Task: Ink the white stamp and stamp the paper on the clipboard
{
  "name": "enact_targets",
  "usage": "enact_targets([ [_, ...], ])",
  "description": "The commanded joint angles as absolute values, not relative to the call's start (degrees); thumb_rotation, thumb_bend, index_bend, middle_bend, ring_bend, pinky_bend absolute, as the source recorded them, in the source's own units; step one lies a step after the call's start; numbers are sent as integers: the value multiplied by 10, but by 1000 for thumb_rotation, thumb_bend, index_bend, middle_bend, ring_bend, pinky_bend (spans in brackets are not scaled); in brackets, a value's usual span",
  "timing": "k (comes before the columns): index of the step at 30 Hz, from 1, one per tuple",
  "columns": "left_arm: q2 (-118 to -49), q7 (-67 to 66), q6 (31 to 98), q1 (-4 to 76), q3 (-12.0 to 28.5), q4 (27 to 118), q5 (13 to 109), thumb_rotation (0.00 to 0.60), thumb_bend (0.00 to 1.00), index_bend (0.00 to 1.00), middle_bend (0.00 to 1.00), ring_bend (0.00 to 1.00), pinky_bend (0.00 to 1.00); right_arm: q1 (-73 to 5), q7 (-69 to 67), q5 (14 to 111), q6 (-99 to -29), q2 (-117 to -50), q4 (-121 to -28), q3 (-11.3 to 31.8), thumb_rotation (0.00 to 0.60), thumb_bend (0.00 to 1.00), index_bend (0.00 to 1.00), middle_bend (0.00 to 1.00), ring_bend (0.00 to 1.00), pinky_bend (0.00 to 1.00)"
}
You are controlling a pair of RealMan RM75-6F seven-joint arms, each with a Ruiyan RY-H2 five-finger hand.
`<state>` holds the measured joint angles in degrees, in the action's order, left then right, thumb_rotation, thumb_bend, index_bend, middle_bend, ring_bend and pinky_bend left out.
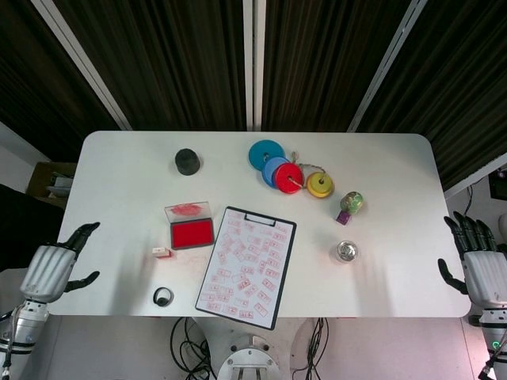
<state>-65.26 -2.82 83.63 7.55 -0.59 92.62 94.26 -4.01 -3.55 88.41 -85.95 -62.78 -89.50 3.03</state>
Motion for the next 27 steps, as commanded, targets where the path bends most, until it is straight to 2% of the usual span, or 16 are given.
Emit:
enact_targets([
  [1,-687,-47,820,91,-4,917,948,600,151,205,331,843,923,-41,-35,884,-858,-628,-895,30,600,320,0,0,0,0],
  [5,-732,-89,782,112,4,910,930,600,157,260,349,877,941,-40,-34,885,-857,-628,-895,27,600,320,0,0,0,0],
  [15,-830,-158,699,164,27,869,876,600,164,292,346,878,940,-29,-51,878,-869,-623,-884,29,600,320,0,0,0,0],
  [27,-875,-199,673,189,39,828,831,600,196,334,390,884,946,-28,-70,874,-867,-625,-869,30,600,320,0,0,0,0],
])
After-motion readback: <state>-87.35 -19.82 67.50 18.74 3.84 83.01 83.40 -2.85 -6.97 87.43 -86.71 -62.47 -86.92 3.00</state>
